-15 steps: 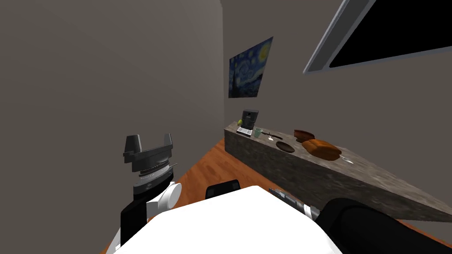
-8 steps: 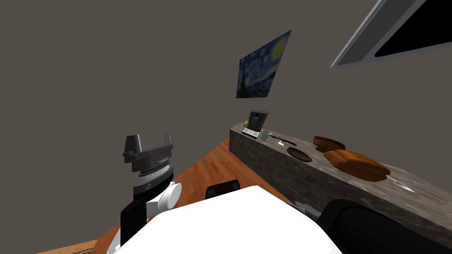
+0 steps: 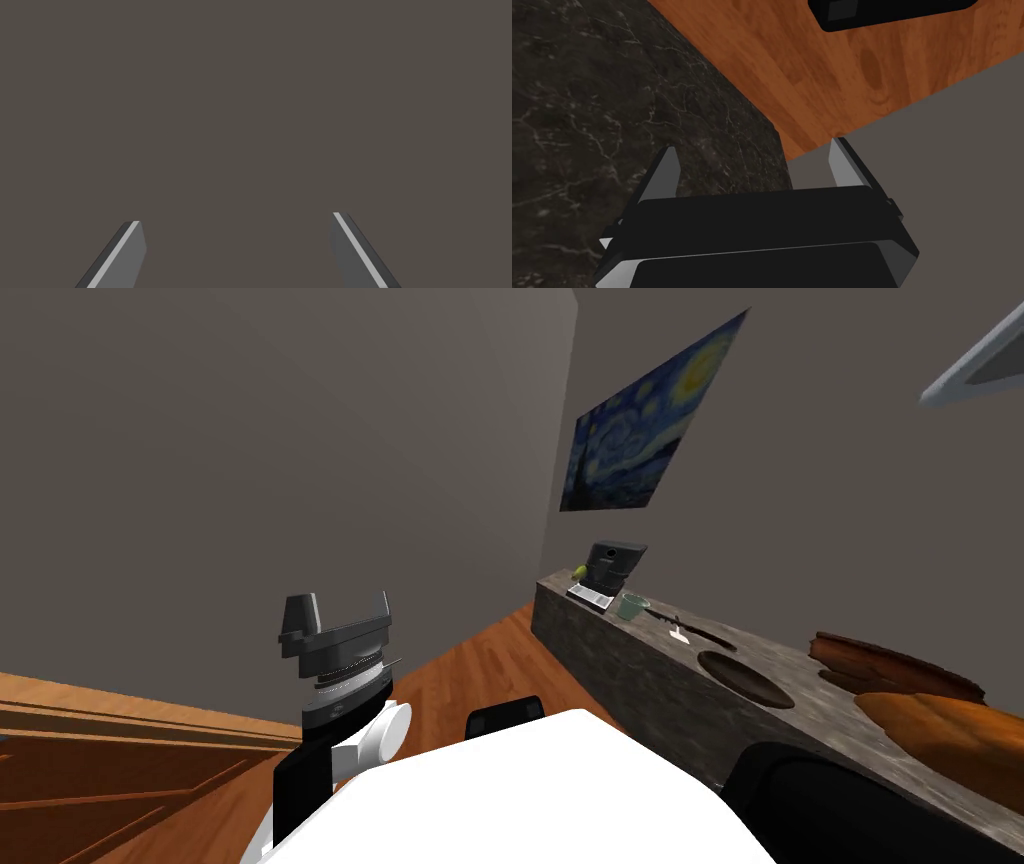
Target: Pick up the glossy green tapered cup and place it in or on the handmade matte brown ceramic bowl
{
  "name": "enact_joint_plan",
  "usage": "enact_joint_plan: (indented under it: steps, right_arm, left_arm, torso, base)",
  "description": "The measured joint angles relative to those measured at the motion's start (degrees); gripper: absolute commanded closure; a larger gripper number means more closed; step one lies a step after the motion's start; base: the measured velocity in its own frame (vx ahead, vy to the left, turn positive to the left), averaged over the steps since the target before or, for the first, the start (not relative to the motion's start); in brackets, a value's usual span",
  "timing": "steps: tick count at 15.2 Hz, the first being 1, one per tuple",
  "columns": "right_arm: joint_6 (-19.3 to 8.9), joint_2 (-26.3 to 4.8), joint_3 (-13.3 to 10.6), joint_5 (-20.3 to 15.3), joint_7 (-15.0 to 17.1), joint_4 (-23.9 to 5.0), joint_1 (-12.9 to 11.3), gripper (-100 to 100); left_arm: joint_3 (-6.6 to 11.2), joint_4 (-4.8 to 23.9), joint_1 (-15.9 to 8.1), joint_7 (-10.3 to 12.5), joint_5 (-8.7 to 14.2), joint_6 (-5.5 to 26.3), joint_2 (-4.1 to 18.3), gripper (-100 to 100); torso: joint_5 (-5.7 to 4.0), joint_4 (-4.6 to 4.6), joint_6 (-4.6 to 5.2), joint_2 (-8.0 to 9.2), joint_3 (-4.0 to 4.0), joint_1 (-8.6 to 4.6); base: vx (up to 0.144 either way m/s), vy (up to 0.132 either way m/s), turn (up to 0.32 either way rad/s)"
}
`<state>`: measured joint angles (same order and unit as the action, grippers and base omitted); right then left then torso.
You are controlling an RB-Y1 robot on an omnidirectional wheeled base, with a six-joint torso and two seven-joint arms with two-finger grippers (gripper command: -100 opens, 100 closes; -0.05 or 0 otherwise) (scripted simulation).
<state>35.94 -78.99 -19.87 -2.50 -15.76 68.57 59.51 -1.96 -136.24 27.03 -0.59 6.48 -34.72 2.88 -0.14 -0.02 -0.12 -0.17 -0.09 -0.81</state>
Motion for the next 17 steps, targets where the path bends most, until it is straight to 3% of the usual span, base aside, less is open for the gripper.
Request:
enact_joint_plan:
  steps: [1,3,7,11,12,14,17]
  right_arm:
    - [-0.3,-1.0,-0.15,-0.02,-0.2,-0.43,0.26,-100]
    - [-1.95,-4.11,0.25,0.63,-1.29,-0.35,3.02,-100]
    - [-1.21,-7.53,-1.84,-0.24,-1.38,-5.48,2.12,-100]
    - [-2.65,-12.97,-1.86,0.68,-2.99,-8.2,5.6,-100]
    - [-3.28,-14.68,-1.23,1.57,-3.66,-7.93,7.51,-100]
    - [-3.39,-15.28,-2.51,0.52,-3.48,-9.67,5.84,-100]
    - [-3.02,-18.07,-4.24,-0.47,-3.35,-13.39,5.56,-100]
  left_arm:
    - [0.0,0.0,0.01,0.0,0.0,0.0,0.0,0]
    - [0.0,0.0,0.0,0.0,0.0,0.0,0.0,0]
    - [0.0,0.0,0.0,0.0,0.0,0.0,0.0,0]
    - [0.01,0.0,0.01,0.0,0.0,0.0,0.0,0]
    - [0.01,0.0,0.01,0.0,0.0,0.0,0.0,0]
    - [0.01,0.0,0.02,0.0,0.0,0.0,0.0,0]
    - [0.0,0.0,0.0,0.0,0.0,0.0,0.01,0]
  torso:
    - [-0.02,0.0,0.06,-0.03,-0.01,0.0]
    - [0.0,-0.02,0.0,-0.07,-0.04,-0.01]
    - [-0.01,-0.01,-0.01,-0.05,-0.03,0.04]
    - [-0.01,-0.02,0.01,-0.08,-0.05,-0.04]
    - [-0.01,-0.02,0.01,-0.07,-0.04,-0.01]
    - [-0.03,0.0,0.13,-0.1,-0.05,0.07]
    - [0.0,-0.03,-0.05,-0.14,-0.08,0.0]
  base:
    - [-0.018,-0.049,0.457]
    - [-0.021,-0.054,0.327]
    - [-0.027,-0.046,0.292]
    - [-0.035,-0.064,0.355]
    - [-0.035,-0.043,0.241]
    - [-0.02,-0.027,0.188]
    - [-0.034,-0.061,0.422]
